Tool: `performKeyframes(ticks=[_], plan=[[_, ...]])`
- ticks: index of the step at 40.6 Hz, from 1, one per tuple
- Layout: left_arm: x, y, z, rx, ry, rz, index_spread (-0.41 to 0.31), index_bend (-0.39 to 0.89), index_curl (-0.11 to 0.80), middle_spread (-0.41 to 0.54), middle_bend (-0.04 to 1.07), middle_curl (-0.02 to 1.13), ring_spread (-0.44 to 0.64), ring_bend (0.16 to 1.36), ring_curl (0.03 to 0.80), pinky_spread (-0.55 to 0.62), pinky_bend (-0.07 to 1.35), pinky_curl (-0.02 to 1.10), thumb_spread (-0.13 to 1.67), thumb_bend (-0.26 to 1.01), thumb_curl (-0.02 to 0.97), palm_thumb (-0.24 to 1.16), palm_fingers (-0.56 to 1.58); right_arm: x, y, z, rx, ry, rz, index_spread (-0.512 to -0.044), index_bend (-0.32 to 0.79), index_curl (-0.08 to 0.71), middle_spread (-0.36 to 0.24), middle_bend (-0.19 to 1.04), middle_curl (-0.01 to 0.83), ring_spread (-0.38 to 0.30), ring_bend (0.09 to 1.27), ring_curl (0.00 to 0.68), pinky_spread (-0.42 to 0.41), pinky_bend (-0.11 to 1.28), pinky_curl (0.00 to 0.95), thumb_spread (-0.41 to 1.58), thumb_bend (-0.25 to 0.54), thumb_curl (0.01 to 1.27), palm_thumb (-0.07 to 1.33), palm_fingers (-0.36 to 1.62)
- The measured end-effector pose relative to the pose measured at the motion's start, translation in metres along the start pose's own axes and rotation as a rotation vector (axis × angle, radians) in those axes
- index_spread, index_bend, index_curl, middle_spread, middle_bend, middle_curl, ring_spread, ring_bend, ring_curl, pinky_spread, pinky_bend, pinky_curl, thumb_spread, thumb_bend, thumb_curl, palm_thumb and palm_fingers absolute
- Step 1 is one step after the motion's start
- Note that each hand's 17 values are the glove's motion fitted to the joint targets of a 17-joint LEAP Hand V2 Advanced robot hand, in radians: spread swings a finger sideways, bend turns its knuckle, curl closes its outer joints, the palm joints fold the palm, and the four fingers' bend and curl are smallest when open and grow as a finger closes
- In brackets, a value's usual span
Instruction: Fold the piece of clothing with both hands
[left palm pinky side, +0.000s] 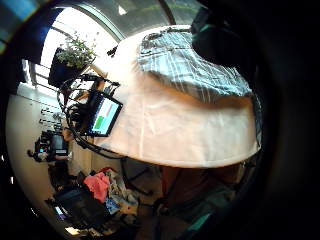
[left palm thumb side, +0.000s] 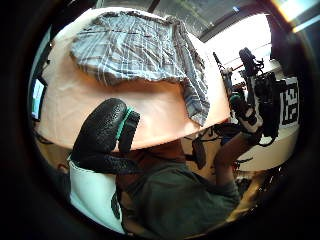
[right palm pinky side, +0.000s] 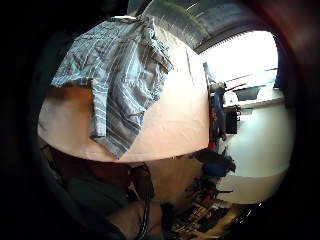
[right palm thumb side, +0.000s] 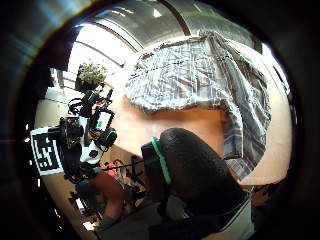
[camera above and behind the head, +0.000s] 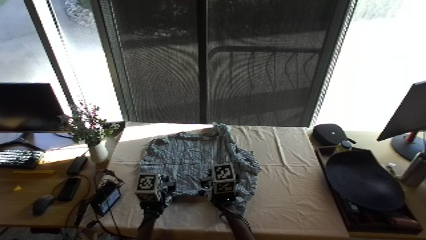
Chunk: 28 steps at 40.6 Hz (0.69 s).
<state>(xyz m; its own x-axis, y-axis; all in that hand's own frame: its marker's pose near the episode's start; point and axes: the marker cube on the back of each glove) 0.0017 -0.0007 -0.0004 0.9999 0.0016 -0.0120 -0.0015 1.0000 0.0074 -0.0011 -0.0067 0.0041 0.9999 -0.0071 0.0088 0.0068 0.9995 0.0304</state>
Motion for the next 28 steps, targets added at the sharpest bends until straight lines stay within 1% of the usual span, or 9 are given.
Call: performKeyframes(ticks=[1,4,7,10,14,18,23,28], plan=[[0.000,-0.001,0.001,0.002,0.003,0.001,-0.055,0.10,0.026,-0.024,0.24,0.07,0.06,0.41,0.077,0.07,0.47,0.09,0.43,0.17,0.069,0.28,0.58,0.000,0.000,0.000,0.000,0.000,0.000,-0.189,0.16,0.038,-0.007,0.17,0.036,0.060,0.18,0.015,0.112,0.51,0.115,0.44,0.135,0.05,0.22,0.24],[0.000,-0.003,0.004,0.011,0.016,0.007,-0.074,0.10,0.052,-0.033,0.25,0.13,0.08,0.44,0.144,0.09,0.52,0.16,0.62,0.17,0.098,0.30,0.54,0.001,0.004,-0.003,-0.019,0.003,-0.003,-0.255,0.15,0.078,-0.009,0.18,0.067,0.085,0.19,0.045,0.147,0.57,0.173,0.65,0.132,0.08,0.24,0.21],[0.001,-0.005,0.006,0.018,0.024,0.009,-0.087,0.11,0.074,-0.038,0.25,0.18,0.09,0.46,0.181,0.11,0.55,0.20,0.75,0.16,0.121,0.32,0.51,0.004,0.008,-0.003,-0.048,0.010,-0.005,-0.299,0.14,0.102,-0.011,0.18,0.093,0.103,0.20,0.065,0.172,0.60,0.212,0.78,0.119,0.10,0.24,0.18],[0.000,-0.007,0.010,0.025,0.022,0.010,-0.096,0.11,0.093,-0.042,0.25,0.21,0.10,0.47,0.202,0.12,0.57,0.22,0.85,0.14,0.142,0.33,0.49,0.008,0.010,-0.002,-0.062,0.018,0.001,-0.330,0.13,0.119,-0.012,0.19,0.118,0.116,0.20,0.081,0.189,0.63,0.238,0.87,0.102,0.12,0.25,0.16],[0.000,-0.009,0.014,0.023,0.016,0.015,-0.103,0.12,0.115,-0.045,0.25,0.24,0.12,0.49,0.220,0.13,0.58,0.24,0.93,0.12,0.167,0.34,0.48,0.017,0.004,0.007,-0.053,0.032,0.027,-0.355,0.13,0.137,-0.013,0.19,0.145,0.129,0.21,0.100,0.204,0.65,0.260,0.96,0.079,0.14,0.25,0.14],[0.000,-0.009,0.016,0.016,0.011,0.014,-0.108,0.12,0.134,-0.047,0.25,0.26,0.12,0.49,0.233,0.14,0.59,0.25,0.99,0.09,0.189,0.35,0.46,0.023,0.002,0.012,-0.049,0.038,0.057,-0.371,0.13,0.151,-0.014,0.19,0.167,0.137,0.22,0.118,0.212,0.66,0.277,1.01,0.056,0.16,0.26,0.12],[0.002,-0.008,0.014,0.014,0.011,0.013,-0.111,0.12,0.154,-0.049,0.24,0.29,0.13,0.50,0.245,0.15,0.60,0.26,1.03,0.06,0.213,0.36,0.45,0.024,0.005,0.010,-0.064,0.030,0.059,-0.380,0.13,0.167,-0.014,0.18,0.191,0.143,0.24,0.137,0.218,0.68,0.294,1.04,0.031,0.19,0.28,0.10],[0.004,-0.008,0.014,0.006,0.013,0.017,-0.112,0.12,0.172,-0.049,0.24,0.31,0.13,0.50,0.255,0.15,0.60,0.27,1.05,0.04,0.236,0.37,0.44,0.025,0.002,0.014,-0.050,0.026,0.059,-0.385,0.13,0.179,-0.015,0.19,0.213,0.147,0.25,0.154,0.220,0.69,0.306,1.07,0.005,0.21,0.29,0.09]])
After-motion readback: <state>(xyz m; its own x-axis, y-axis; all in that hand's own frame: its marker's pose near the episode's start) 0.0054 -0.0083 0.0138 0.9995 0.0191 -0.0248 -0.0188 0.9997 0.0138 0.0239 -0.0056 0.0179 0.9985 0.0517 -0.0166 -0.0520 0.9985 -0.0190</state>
